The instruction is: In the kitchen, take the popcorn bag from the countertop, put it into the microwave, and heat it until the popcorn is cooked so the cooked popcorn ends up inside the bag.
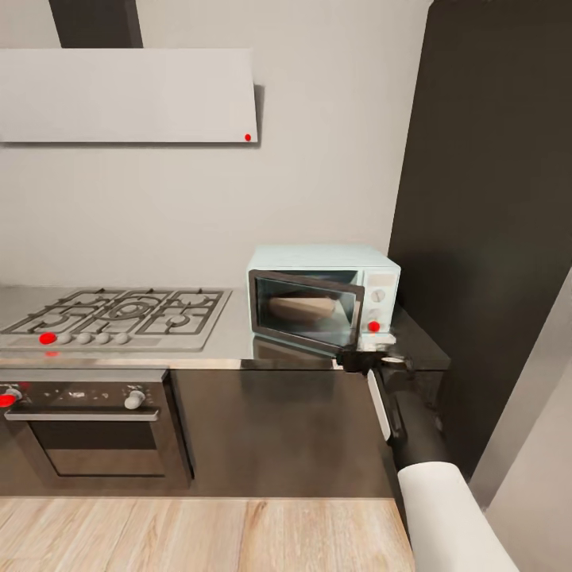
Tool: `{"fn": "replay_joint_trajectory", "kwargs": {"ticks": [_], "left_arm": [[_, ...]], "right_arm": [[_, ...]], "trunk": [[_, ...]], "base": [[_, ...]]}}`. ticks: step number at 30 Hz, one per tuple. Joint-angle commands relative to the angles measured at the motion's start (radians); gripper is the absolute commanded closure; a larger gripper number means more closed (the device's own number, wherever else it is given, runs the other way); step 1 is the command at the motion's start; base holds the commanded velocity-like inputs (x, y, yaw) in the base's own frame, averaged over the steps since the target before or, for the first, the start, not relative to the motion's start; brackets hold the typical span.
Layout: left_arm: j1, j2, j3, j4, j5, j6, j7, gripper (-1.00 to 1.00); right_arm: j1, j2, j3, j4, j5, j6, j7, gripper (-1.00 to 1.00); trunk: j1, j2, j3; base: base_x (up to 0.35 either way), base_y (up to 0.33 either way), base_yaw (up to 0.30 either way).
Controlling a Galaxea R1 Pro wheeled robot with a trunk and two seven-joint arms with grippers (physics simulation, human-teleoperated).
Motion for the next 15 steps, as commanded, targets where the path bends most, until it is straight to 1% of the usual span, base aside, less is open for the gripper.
{"fn": "replay_joint_trajectory", "kwargs": {"ticks": [1,2,3,5,7,10,11,14,15], "left_arm": [[0.0,0.0,0.003,-0.001,-0.001,-0.002,0.002,-1.0],[0.0,0.0,0.003,-0.001,-0.001,-0.002,0.002,-1.0],[0.0,0.0,0.003,-0.001,-0.001,-0.002,0.002,-1.0],[0.0,0.0,0.003,0.0,-0.001,-0.002,0.002,-1.0],[0.0,0.0,0.003,-0.001,-0.001,-0.002,0.002,-1.0],[0.0,0.0,0.003,-0.001,-0.001,-0.002,0.002,-1.0],[0.0,0.0,0.003,-0.001,0.0,-0.002,0.002,-1.0],[0.0,0.0,0.004,-0.001,0.0,-0.002,0.002,-1.0],[0.0,-0.001,0.004,-0.001,-0.002,-0.001,0.002,-1.0]], "right_arm": [[0.018,-0.003,-0.003,-0.002,0.009,0.056,0.032,-1.0],[0.033,-0.017,-0.004,-0.005,0.012,0.105,0.053,-1.0],[0.038,-0.039,-0.005,-0.007,0.012,0.131,0.064,-1.0],[0.045,-0.13,-0.003,-0.023,0.005,0.169,0.101,-1.0],[0.047,-0.173,-0.007,-0.072,0.004,0.179,0.126,-1.0],[0.048,-0.199,-0.013,-0.166,0.006,0.185,0.136,-1.0],[0.048,-0.21,-0.014,-0.184,0.006,0.186,0.137,-1.0],[0.048,-0.221,-0.018,-0.2,0.005,0.181,0.137,-1.0],[0.047,-0.223,-0.032,-0.205,0.004,0.171,0.134,-1.0]], "trunk": [[0.0,-0.001,-0.001],[0.0,-0.001,-0.001],[0.0,-0.001,-0.001],[0.0,-0.001,-0.001],[0.0,-0.001,-0.001],[0.0,-0.001,-0.001],[0.0,-0.001,-0.001],[0.0,-0.001,-0.001],[0.0,-0.001,-0.001]], "base": [[0.0,0.0,0.0],[0.0,0.0,0.0],[0.0,0.0,0.0],[0.0,0.0,0.0],[0.0,0.0,0.0],[0.0,0.0,0.0],[0.0,0.0,0.0],[0.0,0.0,0.0],[0.113,0.0,0.0]]}}
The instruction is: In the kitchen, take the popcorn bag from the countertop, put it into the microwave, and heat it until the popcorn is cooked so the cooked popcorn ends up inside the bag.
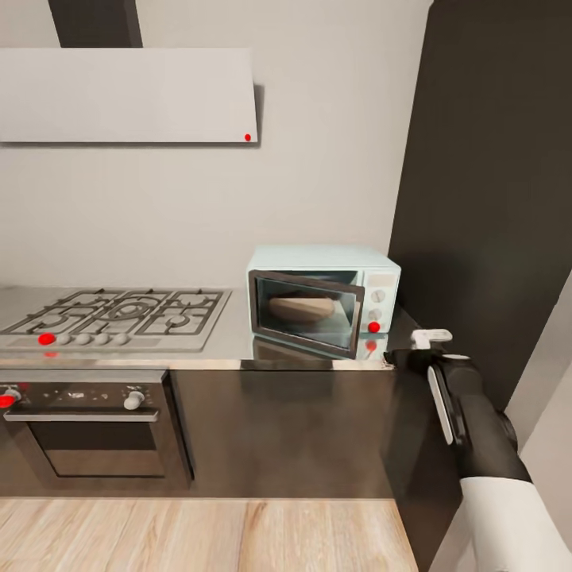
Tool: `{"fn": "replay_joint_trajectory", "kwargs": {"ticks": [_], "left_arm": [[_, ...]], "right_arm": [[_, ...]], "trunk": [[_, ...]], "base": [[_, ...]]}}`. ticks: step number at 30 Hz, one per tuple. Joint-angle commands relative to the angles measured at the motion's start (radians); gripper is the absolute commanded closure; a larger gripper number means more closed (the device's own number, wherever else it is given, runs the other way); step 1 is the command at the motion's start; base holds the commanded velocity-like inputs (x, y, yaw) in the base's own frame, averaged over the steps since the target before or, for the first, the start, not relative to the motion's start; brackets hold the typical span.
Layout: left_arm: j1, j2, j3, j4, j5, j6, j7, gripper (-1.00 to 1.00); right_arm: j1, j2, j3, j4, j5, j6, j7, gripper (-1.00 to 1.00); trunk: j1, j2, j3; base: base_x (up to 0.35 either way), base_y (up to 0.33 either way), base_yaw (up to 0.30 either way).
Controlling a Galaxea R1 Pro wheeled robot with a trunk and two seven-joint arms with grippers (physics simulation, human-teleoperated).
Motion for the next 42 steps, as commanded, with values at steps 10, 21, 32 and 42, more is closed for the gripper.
{"fn": "replay_joint_trajectory", "kwargs": {"ticks": [10,21,32,42], "left_arm": [[0.0,0.0,0.002,-0.001,-0.031,0.002,0.002,-1.0],[0.0,-0.001,0.002,-0.001,-0.031,0.001,0.003,-1.0],[0.0,-0.001,0.002,-0.001,-0.031,0.0,0.003,-1.0],[0.0,-0.001,0.003,-0.001,-0.031,0.0,0.002,-1.0]], "right_arm": [[0.0,0.007,-0.035,-0.003,0.002,-0.152,0.01,-1.0],[0.0,0.036,-0.032,0.003,0.0,-0.159,0.016,-1.0],[0.0,0.103,-0.034,0.001,0.01,-0.145,0.432,-1.0],[0.004,0.02,-0.034,0.001,0.002,-0.138,0.603,-1.0]], "trunk": [[0.0,0.0,-0.001],[0.0,0.0,-0.001],[0.0,0.0,-0.001],[0.0,0.0,-0.001]], "base": [[0.296,0.0,0.0],[0.322,0.0,0.0],[0.049,0.0,0.0],[-0.017,0.016,0.0]]}}
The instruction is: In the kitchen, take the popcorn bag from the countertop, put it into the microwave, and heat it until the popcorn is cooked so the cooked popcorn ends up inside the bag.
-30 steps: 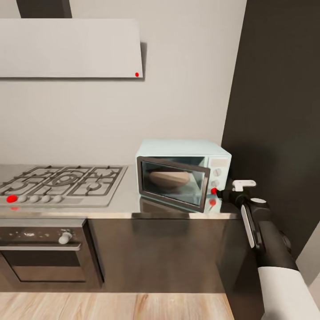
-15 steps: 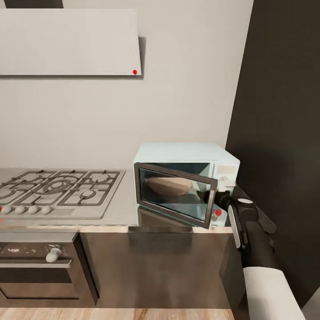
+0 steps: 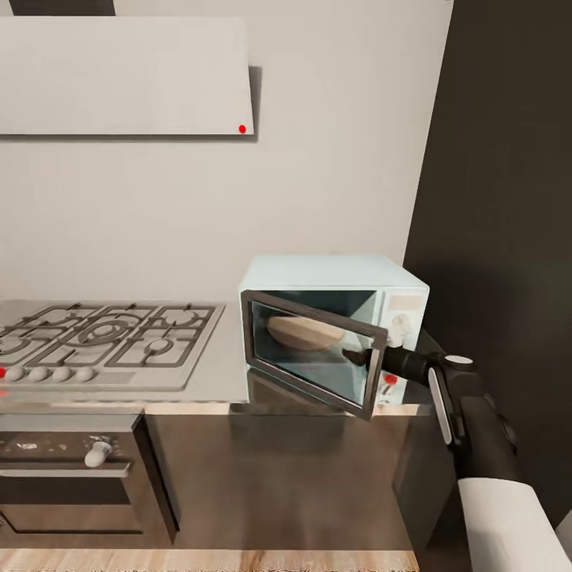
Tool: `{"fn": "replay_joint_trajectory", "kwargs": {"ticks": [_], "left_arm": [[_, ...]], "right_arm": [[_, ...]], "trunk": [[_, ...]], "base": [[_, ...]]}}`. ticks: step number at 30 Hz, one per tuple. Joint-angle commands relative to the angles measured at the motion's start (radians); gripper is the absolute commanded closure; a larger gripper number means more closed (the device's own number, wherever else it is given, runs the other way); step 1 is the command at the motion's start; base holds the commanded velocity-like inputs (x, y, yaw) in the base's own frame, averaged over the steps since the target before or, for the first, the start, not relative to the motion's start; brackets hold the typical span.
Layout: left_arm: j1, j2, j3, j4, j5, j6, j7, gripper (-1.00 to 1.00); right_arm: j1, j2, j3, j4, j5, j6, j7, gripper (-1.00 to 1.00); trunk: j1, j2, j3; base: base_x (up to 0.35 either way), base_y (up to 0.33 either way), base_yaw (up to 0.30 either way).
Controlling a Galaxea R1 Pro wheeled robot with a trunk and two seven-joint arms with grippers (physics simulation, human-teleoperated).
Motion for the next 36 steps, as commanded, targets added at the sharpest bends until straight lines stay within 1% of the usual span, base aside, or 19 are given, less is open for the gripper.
{"fn": "replay_joint_trajectory", "kwargs": {"ticks": [1,5,8,14,24,36], "left_arm": [[0.0,-0.001,0.003,-0.001,-0.001,-0.002,0.002,-1.0],[0.0,-0.004,0.005,-0.002,-0.001,-0.002,0.002,-1.0],[0.0,-0.008,0.005,-0.002,-0.001,-0.002,0.003,-1.0],[0.0,-0.009,0.005,-0.002,-0.001,-0.002,0.004,-1.0],[0.0,-0.009,0.004,-0.001,-0.001,-0.002,0.003,-1.0],[0.0,-0.008,0.004,-0.001,-0.001,-0.002,0.004,-1.0]], "right_arm": [[0.002,0.0,-0.001,-0.001,0.01,0.011,0.036,-1.0],[0.004,0.0,-0.002,-0.001,0.02,0.05,0.119,-1.0],[0.005,0.0,-0.002,-0.001,0.023,0.058,0.138,-1.0],[0.005,-0.007,-0.002,-0.001,0.025,0.06,0.143,-1.0],[0.005,-0.008,-0.001,0.0,0.023,0.06,0.141,-1.0],[0.005,-0.007,-0.001,0.008,0.024,0.06,0.137,-1.0]], "trunk": [[0.0,-0.001,-0.001],[0.0,-0.001,-0.001],[0.0,-0.001,-0.001],[0.0,-0.001,-0.001],[0.0,-0.001,-0.001],[0.0,-0.001,-0.001]], "base": [[-0.174,0.163,0.0],[-0.214,0.2,0.0],[-0.233,0.219,0.0],[-0.24,0.222,0.0],[-0.237,0.235,0.0],[-0.032,0.317,0.0]]}}
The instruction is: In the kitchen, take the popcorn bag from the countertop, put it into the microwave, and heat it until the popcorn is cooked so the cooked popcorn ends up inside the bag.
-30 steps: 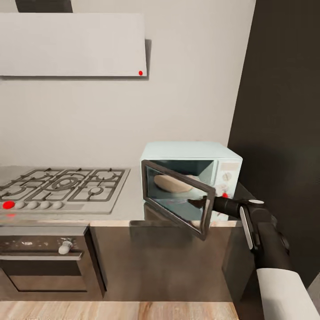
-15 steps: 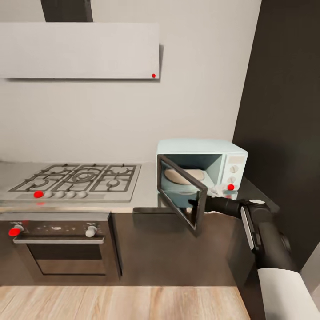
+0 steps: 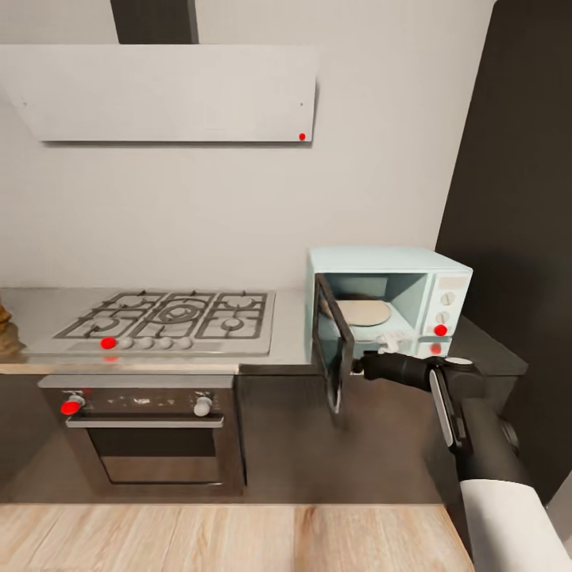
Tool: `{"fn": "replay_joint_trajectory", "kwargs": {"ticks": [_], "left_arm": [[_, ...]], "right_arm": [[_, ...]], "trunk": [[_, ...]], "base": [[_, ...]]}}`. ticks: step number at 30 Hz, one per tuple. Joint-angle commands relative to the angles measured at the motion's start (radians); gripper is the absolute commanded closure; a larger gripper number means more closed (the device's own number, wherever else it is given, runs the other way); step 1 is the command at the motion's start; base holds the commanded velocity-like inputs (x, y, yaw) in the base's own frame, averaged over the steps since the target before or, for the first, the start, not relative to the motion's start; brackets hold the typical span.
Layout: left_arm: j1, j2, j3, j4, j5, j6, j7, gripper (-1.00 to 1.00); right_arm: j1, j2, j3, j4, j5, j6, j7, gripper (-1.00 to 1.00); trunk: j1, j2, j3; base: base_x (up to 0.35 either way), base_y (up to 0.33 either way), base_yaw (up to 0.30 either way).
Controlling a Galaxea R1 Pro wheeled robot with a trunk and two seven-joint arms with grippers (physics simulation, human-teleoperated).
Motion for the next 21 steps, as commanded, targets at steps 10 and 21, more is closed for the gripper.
{"fn": "replay_joint_trajectory", "kwargs": {"ticks": [10,21], "left_arm": [[0.0,0.0,0.002,0.0,-0.001,-0.001,0.002,-1.0],[0.0,0.001,0.001,0.0,-0.001,-0.003,0.002,-1.0]], "right_arm": [[-0.001,-0.008,-0.018,0.002,0.004,0.004,0.01,-1.0],[0.036,-0.329,-0.308,0.418,0.169,-0.065,-0.006,-1.0]], "trunk": [[0.0,-0.001,-0.001],[0.0,-0.001,-0.001]], "base": [[0.0,0.214,0.0],[-0.023,0.003,0.0]]}}
